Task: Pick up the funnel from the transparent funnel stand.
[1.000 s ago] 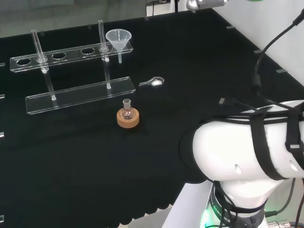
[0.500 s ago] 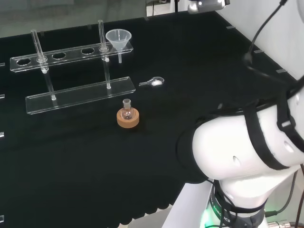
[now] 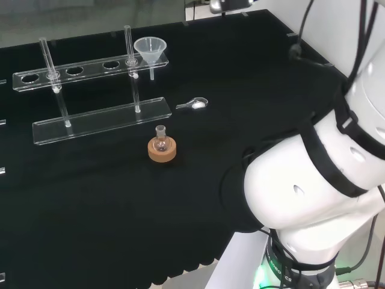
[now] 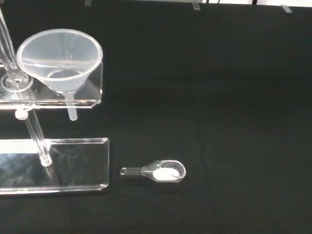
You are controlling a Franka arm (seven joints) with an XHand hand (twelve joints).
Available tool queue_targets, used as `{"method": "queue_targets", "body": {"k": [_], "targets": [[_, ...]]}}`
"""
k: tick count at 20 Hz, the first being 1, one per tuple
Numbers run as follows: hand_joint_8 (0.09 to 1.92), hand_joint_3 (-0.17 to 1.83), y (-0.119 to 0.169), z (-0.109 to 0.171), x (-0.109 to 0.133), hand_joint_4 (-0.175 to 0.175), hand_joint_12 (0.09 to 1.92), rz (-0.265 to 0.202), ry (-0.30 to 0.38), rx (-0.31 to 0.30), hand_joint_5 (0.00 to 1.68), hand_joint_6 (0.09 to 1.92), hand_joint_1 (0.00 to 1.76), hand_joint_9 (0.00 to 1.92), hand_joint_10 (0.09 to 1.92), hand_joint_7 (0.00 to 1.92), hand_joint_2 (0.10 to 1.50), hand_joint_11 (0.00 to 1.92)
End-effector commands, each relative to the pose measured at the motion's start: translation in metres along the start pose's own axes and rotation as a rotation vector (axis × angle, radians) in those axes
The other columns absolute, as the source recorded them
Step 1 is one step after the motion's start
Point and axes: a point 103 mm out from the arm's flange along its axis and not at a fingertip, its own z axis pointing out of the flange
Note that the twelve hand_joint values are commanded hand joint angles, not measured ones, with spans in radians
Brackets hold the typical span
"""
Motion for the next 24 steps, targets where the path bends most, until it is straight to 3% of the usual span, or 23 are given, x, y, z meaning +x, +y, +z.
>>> {"method": "queue_targets", "body": {"k": [1, 13, 24], "targets": [[0.35, 0.31, 0.04, 0.007, 0.053, 0.016, 1.4, -0.031, -0.05, 0.047, 0.13, 0.09, 0.15, 0.11, 0.68, 0.0, 1.08, 0.0], [0.31, 0.23, 0.083, 0.032, 0.101, 0.02, 1.46, -0.162, -0.056, 0.17, 0.11, 0.09, 0.45, 0.1, 0.71, 0.0, 0.88, 0.04], [0.11, 0.22, 0.105, 0.057, 0.092, 0.027, 1.53, -0.19, -0.035, 0.253, 0.1, 0.09, 0.63, 0.01, 0.84, 0.0, 0.75, 0.24]]}}
